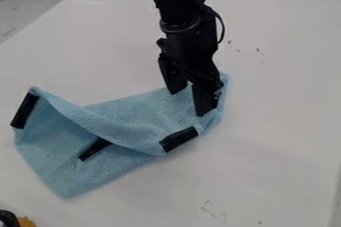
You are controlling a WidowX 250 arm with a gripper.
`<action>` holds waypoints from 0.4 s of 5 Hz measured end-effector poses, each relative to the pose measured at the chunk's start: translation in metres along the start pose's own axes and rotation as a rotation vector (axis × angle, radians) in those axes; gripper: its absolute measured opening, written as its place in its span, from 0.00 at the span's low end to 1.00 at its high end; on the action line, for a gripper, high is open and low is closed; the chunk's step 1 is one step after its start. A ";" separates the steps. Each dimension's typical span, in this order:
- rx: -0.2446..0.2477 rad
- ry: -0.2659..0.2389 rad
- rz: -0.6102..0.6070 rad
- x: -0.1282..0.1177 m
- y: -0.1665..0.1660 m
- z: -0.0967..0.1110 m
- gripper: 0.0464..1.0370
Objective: Unfold the cloth from the right side to the top left side
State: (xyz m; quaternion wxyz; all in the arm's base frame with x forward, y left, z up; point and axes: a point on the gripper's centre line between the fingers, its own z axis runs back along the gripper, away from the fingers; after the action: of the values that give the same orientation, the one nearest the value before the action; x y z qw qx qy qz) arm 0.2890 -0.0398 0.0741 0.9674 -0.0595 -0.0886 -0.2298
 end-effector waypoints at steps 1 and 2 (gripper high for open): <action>-0.011 0.021 0.014 -0.005 -0.001 -0.007 0.96; -0.014 0.036 0.091 -0.025 -0.009 -0.018 0.96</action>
State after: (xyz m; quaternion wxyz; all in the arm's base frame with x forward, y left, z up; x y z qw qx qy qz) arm 0.2655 -0.0394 0.0524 0.9778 -0.0662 -0.0668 -0.1872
